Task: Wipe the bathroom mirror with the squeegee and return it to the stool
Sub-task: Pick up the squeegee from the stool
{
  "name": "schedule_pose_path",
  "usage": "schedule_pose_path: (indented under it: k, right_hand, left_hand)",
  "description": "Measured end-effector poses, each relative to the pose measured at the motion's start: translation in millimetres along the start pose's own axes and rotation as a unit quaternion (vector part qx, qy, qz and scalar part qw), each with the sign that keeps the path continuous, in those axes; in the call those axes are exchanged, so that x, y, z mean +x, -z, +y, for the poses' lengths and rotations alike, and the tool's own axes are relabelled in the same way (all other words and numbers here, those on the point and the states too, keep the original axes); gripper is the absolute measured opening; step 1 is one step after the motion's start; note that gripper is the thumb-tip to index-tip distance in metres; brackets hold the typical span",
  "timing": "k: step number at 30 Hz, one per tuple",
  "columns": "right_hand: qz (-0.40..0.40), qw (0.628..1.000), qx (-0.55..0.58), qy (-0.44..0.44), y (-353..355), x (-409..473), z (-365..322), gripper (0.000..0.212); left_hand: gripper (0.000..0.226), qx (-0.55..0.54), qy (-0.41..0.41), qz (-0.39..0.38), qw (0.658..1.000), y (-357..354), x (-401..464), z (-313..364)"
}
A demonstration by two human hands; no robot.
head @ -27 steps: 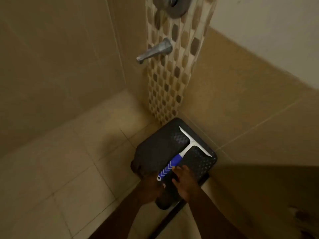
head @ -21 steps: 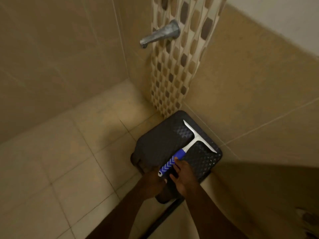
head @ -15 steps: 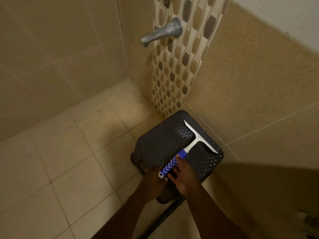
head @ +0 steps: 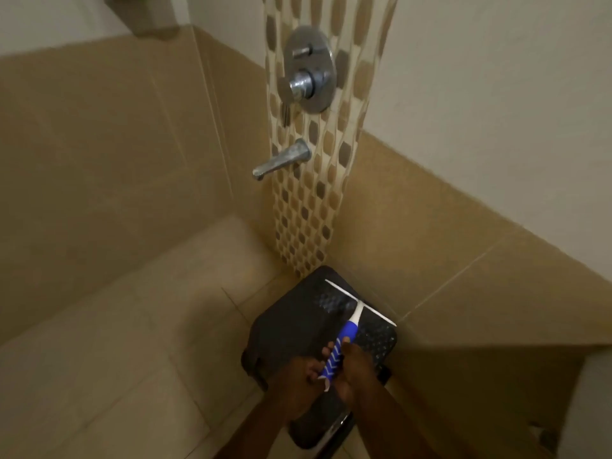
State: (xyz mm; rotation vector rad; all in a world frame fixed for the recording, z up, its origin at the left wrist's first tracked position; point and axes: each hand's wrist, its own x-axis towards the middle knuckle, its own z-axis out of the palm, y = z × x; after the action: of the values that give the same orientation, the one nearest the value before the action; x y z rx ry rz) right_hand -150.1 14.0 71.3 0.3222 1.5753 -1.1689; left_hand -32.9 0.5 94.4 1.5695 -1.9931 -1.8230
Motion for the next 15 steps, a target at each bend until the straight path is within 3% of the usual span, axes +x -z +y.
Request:
schedule_pose_path:
  k: [7,15]
  right_hand:
    - [-0.011,0.998,0.027,0.061,-2.9,-85.7,-39.1,0.029]
    - [-0.053,0.981,-0.071,0.17,3.8,-208.0,-88.9,0.043]
  left_hand:
    - [0.023,0.036,-0.033,0.027,0.998,44.2,-56.9,60.8]
    - [0.019,0.092,-0.097,0.13,0.983,97.6,-132.9,129.2]
